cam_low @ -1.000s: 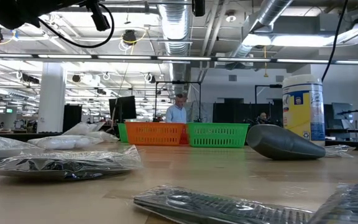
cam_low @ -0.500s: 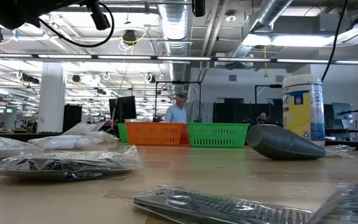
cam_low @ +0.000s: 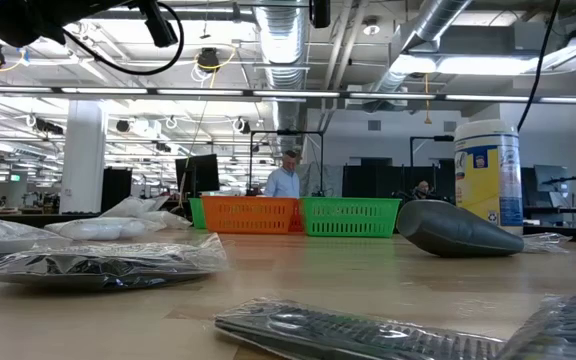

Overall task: Pick & Place Travel size toiletries
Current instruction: Put the black hair brush into the orange bin

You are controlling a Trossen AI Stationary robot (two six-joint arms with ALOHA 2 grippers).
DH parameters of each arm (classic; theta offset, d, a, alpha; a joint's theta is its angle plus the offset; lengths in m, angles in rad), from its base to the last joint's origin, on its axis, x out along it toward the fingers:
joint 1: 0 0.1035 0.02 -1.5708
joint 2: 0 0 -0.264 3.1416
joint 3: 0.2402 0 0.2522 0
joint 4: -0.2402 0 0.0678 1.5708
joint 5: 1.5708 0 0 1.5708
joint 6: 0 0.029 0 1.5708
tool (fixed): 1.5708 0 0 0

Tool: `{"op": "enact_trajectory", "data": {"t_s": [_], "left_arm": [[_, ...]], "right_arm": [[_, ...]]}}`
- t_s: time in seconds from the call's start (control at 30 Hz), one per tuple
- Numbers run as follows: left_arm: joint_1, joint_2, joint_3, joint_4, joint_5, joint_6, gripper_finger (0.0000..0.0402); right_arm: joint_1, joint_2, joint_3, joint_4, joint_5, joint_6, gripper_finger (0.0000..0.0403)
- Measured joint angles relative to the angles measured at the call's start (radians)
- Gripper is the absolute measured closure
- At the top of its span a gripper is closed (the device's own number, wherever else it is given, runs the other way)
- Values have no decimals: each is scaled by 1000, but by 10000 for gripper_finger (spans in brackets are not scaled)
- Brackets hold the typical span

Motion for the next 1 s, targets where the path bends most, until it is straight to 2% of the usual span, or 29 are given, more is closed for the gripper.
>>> {"op": "enact_trajectory", "data": {"t_s": [0.4,0.7,0.83,1.0], "left_arm": [[0,0,0,0,-7,0,400],[0,-1,0,12,-12,8,396],[0,-17,0,17,-18,8,366],[7,-45,0,16,-19,8,301]], "right_arm": [[0,0,0,0,0,-1,381],[0,0,0,1,0,0,374],[3,0,0,1,0,0,383],[3,0,0,3,0,6,387]]}}
